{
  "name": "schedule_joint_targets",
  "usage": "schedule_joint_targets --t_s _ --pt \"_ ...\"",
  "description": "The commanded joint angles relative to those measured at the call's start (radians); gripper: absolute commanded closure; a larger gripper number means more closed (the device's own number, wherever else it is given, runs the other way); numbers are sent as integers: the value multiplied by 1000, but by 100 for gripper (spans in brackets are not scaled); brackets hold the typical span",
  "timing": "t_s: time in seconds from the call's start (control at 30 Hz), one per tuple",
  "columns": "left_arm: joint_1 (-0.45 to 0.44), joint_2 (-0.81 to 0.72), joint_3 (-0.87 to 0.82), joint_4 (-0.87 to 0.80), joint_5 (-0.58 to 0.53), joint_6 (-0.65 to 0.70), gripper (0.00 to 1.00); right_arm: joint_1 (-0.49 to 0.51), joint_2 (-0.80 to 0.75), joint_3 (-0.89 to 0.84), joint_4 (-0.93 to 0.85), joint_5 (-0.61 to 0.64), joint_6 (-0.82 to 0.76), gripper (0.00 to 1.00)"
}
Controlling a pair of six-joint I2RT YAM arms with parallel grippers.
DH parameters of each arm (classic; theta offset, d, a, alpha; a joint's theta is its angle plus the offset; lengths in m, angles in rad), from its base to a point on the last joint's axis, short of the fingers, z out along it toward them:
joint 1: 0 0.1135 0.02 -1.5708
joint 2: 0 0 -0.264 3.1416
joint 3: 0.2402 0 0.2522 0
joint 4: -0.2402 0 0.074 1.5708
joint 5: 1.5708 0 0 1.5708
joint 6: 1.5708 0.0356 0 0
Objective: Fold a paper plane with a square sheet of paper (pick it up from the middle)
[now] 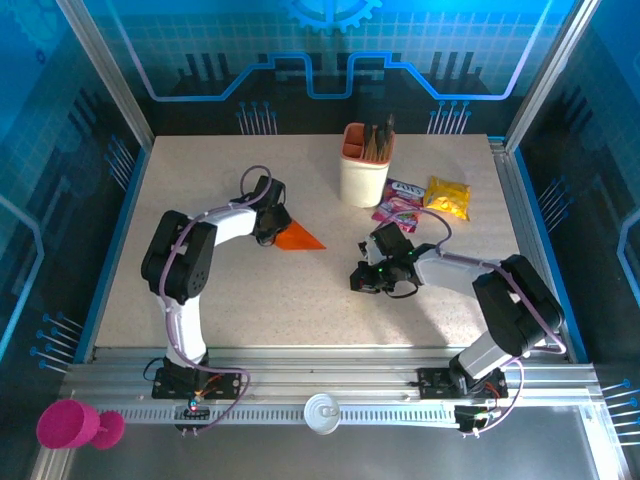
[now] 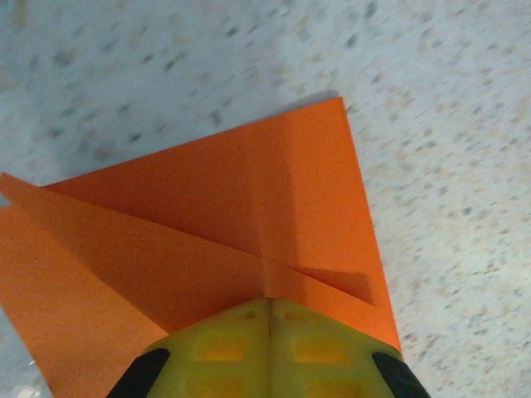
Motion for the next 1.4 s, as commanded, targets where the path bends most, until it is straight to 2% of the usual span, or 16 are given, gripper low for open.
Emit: schedule_joint_targets --t_s 0.0,0.17,0.4,0.57,0.67,1.1,1.2,1.27,1.37 --pt "-23 42 25 -49 27 64 100 10 -33 -4 -7 -14 -16 100" --pt "-83 13 -57 -9 68 76 100 8 -54 11 -7 -17 -27 100" --pt "-211 -102 -260 125 140 -33 100 -2 -33 17 30 -55 -38 100" --pt "-308 -174 -354 169 127 -104 100 12 17 28 74 -95 -33 100" --pt "-335 -197 -386 187 122 -131 100 41 57 43 85 -96 -34 100" --pt "-340 -234 -411 181 90 -136 100 55 214 23 145 -63 -17 100" --pt "-318 -262 -424 184 70 -141 100 40 243 -5 138 -42 -15 100" --pt "-294 -277 -441 198 60 -151 95 33 253 -28 141 -36 -9 100" --pt "-255 -278 -462 218 61 -166 93 30 259 -53 134 -16 -2 100"
